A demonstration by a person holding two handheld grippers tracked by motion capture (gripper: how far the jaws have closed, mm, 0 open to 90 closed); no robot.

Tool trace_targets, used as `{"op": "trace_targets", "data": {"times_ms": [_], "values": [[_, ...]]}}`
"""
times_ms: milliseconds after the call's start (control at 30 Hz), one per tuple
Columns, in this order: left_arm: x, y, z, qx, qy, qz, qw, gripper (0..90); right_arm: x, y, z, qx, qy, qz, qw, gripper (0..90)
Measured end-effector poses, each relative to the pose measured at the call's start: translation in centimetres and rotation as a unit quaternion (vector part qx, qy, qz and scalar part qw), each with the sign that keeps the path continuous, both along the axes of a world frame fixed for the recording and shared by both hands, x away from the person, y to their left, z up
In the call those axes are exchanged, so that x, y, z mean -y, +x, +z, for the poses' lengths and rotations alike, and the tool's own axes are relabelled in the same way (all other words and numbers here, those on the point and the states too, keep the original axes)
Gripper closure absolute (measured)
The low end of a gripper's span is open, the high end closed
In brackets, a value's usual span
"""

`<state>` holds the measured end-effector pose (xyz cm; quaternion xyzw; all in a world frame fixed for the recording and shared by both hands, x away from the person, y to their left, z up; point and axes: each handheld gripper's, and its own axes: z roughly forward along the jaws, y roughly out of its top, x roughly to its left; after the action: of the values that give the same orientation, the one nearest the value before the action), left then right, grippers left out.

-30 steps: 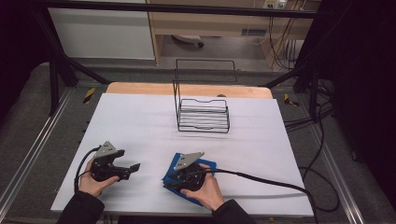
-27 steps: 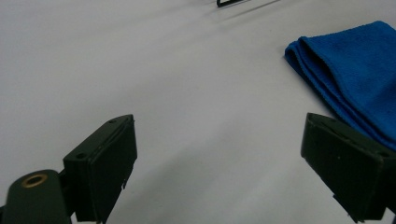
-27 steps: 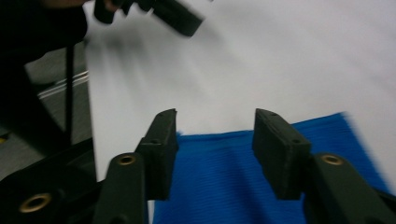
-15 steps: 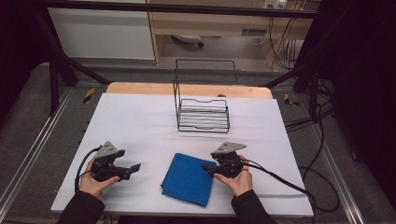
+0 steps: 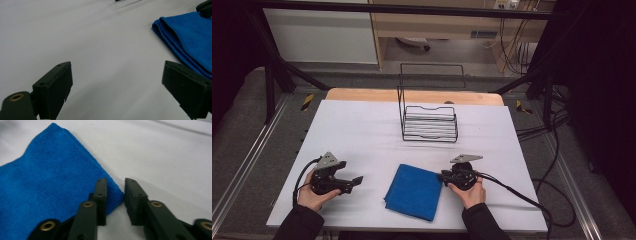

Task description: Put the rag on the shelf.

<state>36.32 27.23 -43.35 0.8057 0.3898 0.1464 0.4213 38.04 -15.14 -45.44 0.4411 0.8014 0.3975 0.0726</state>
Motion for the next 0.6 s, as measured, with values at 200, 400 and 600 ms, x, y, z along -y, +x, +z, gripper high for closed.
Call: {"op": "trace_targets", "data": {"times_ms": [200,400,600], "values": [[0.0,0.0,0.0,0.0,0.0,0.0,1.0,9.8,-0.2,0.3,0.2,-0.011,0.019,-0.007,0.9997,86.2],[0.0,0.0,-0.1,-0.001,0.0,0.002,1.0,9.8,-1.0,1.6,1.7,0.041,-0.012,0.004,0.9991,86.5],[0.1,0.0,-0.1,-0.003,0.0,0.003,1.0,9.7,-1.3,2.8,1.0,0.041,-0.029,0.012,0.9986,84.5]]}}
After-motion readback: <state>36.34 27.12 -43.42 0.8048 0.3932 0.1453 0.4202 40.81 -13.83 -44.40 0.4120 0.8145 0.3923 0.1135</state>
